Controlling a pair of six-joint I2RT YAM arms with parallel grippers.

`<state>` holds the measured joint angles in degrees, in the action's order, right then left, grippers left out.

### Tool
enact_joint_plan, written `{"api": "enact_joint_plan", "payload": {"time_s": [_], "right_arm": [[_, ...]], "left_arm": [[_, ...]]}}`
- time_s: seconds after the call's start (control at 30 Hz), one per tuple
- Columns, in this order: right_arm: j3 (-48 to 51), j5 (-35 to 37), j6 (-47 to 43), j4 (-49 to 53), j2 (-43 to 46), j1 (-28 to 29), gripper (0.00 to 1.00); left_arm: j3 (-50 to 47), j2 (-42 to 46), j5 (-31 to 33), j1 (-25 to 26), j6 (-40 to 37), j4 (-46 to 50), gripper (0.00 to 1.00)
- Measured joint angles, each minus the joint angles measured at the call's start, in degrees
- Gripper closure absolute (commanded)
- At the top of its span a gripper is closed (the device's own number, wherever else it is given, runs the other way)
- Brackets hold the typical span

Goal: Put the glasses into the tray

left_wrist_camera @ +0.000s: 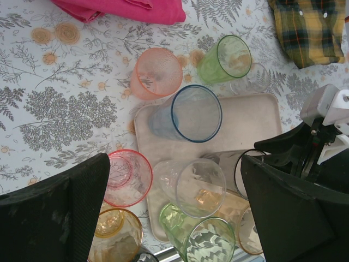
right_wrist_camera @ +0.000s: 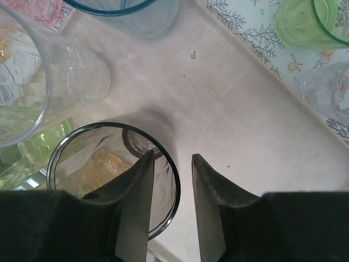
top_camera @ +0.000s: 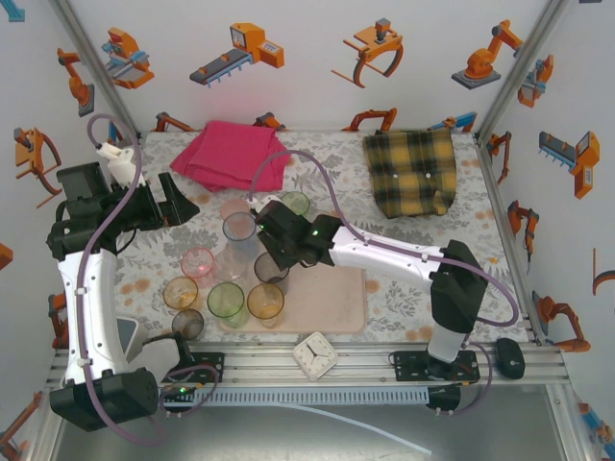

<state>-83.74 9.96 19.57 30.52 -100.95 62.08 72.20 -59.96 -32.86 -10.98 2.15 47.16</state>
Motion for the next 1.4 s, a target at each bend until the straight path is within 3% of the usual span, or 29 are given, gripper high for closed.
{"api": "enact_joint_plan", "payload": {"time_s": [0.73, 1.4], "right_arm": [[-10.1, 4.2, -6.7, 3.8, -0.5, -0.2, 0.6], [-4.3, 3.2, -7.2, 1.7, 7.5, -9.1, 0.59]], "left_arm": [[0.0, -0.4, 0.0, -0.1, 0.0, 0.0, 0.03], [-0.4, -1.7, 1.4, -1.2, 0.0, 0.0, 0.03]]}}
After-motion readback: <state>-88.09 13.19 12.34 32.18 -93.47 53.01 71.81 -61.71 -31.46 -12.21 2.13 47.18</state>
